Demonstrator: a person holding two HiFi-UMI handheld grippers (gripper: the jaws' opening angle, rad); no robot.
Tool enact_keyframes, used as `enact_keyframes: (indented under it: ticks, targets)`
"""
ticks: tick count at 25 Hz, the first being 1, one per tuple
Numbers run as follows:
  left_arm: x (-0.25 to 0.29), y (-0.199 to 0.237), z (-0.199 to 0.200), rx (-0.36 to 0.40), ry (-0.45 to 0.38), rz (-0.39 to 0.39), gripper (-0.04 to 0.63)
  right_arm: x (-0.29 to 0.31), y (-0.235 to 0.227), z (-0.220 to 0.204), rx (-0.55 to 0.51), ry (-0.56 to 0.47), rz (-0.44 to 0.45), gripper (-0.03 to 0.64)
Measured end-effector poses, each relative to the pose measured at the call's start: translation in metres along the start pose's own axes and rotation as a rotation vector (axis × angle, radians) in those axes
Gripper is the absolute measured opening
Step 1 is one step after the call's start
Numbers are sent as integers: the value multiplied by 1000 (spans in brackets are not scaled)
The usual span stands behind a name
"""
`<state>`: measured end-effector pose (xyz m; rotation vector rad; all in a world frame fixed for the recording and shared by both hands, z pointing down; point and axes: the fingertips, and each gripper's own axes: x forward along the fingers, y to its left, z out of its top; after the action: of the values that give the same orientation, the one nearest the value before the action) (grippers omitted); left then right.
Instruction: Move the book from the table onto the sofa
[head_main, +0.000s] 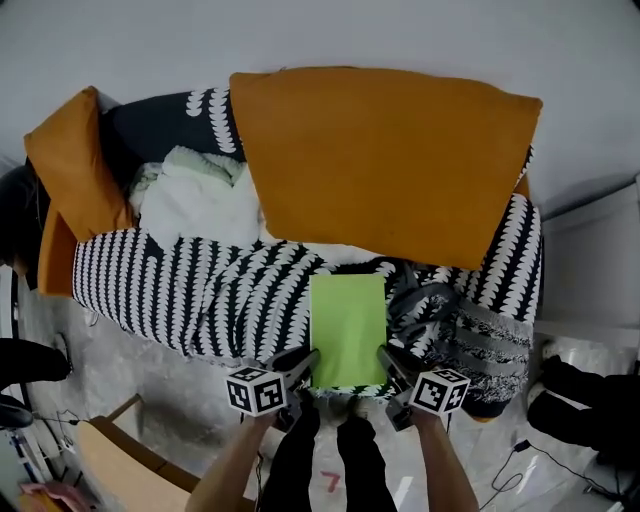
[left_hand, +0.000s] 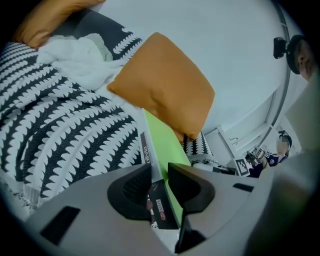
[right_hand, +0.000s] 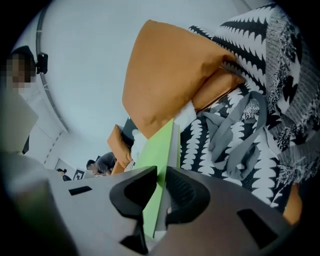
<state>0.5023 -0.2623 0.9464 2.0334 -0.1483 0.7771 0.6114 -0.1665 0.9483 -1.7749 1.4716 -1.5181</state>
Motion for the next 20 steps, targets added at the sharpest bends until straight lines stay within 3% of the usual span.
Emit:
enact_keyframes:
  ticks: [4,9,20]
  targets:
    - [4,5,-1,-1,-9,-8,114,3,-6,0,-12,-13,-25,75]
    - [1,19,3,10,-29,56,114,-7,-28,11,8,-68,-107,75]
    - [-6,8,-2,26,-11,45,114,-19,-21,9,-9,-49,-95,75]
